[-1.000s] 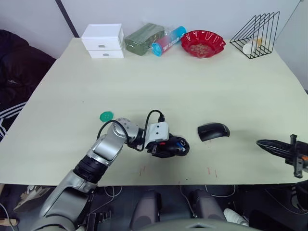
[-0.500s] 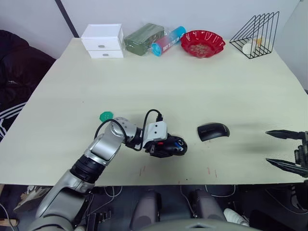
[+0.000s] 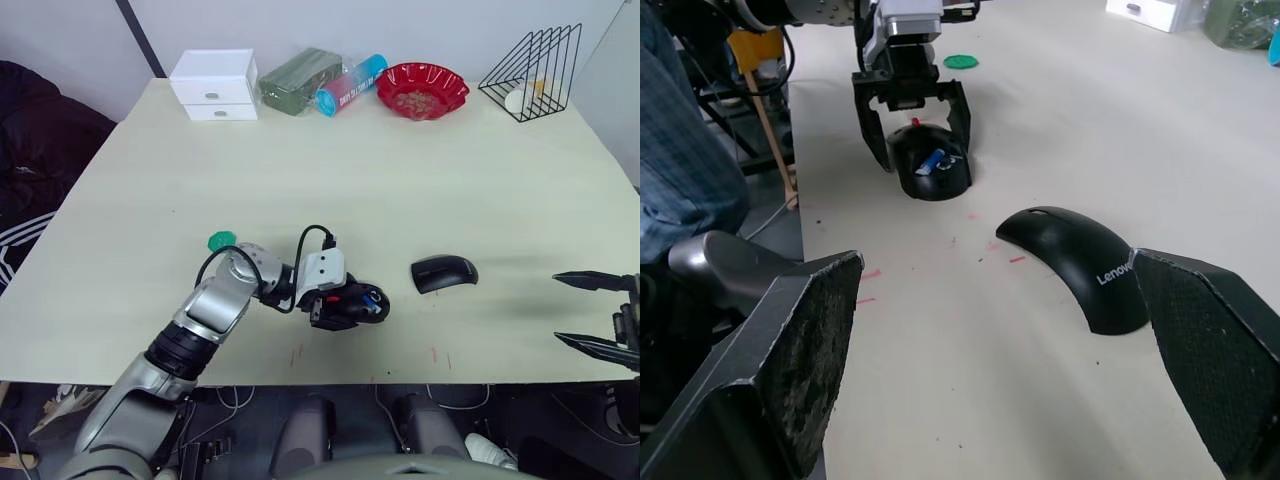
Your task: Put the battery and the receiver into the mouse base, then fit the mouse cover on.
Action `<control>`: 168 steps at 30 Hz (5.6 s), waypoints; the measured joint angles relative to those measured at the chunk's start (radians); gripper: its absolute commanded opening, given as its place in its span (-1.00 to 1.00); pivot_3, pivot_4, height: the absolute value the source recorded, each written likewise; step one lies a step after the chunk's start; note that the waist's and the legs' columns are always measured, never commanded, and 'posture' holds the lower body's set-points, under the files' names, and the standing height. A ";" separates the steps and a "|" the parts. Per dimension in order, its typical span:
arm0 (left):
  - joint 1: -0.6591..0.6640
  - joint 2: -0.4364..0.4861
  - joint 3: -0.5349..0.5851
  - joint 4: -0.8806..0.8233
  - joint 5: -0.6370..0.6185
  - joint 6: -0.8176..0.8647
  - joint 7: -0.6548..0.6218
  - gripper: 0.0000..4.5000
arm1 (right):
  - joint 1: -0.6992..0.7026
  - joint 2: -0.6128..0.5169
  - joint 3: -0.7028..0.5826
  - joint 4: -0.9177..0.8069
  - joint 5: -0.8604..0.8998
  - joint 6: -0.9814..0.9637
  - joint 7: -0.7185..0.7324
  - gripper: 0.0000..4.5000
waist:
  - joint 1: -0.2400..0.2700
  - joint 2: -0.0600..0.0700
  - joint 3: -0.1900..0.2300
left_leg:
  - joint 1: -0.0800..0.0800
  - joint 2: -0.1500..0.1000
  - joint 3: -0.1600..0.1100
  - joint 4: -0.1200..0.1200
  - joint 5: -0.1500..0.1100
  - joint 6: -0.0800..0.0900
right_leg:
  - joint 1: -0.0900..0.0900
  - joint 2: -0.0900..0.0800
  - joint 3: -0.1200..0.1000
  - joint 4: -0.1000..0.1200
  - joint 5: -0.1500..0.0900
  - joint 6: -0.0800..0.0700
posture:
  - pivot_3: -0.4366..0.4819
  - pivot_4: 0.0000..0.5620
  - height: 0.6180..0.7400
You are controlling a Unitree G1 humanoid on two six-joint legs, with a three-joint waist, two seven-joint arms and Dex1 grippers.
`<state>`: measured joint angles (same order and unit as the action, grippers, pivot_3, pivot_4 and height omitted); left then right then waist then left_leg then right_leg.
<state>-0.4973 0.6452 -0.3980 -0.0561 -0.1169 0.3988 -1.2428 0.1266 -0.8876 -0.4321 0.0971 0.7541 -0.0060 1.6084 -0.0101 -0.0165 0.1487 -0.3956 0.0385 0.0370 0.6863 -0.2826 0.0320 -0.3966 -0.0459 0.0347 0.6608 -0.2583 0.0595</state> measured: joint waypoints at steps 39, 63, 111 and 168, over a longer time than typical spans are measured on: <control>0.317 0.292 0.510 -0.179 -0.458 -0.027 -0.209 0.89 | -0.524 0.067 0.337 0.405 -0.413 -0.124 -0.069 1.00 | 0.000 0.005 0.009 | 0.000 0.001 0.009 0.000 0.000 0.000 | -0.002 -0.001 0.002 0.000 0.000 0.000 | -0.05 -0.47 1.00; 0.417 0.332 0.630 -0.283 -0.592 0.006 -0.237 0.89 | -0.816 0.144 0.535 0.723 -0.597 -0.239 0.000 1.00 | -0.007 0.007 0.012 | -0.001 0.002 0.010 0.000 0.000 0.000 | -0.006 -0.001 0.006 0.002 0.000 0.000 | -0.05 -0.47 1.00; 0.494 0.280 0.781 -0.175 -0.651 -0.089 -0.283 1.00 | -0.883 0.210 0.573 0.815 -0.657 -0.257 0.000 0.06 | -0.007 0.008 0.013 | -0.001 0.002 0.011 -0.001 0.000 0.000 | -0.007 -0.001 0.006 0.002 0.000 0.000 | -0.05 -0.47 1.00; 0.419 0.431 0.578 -0.001 -0.642 -0.285 -0.327 1.00 | -0.559 0.135 0.821 -0.812 -0.543 0.987 -0.742 0.03 | -0.003 0.003 0.015 | -0.007 0.002 0.011 -0.001 0.000 0.000 | -0.013 -0.001 0.006 0.002 0.000 0.000 | -0.05 -0.47 1.00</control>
<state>-0.0779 1.0767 0.1804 -0.0567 -0.7594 0.1141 -1.5696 -0.4320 -0.7525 0.3888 -0.7153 0.2106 0.9810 0.8669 -0.0133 -0.0137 0.1635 -0.4024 0.0406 0.0484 0.6848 -0.2826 0.0317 -0.4096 -0.0470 0.0406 0.6630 -0.2582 0.0595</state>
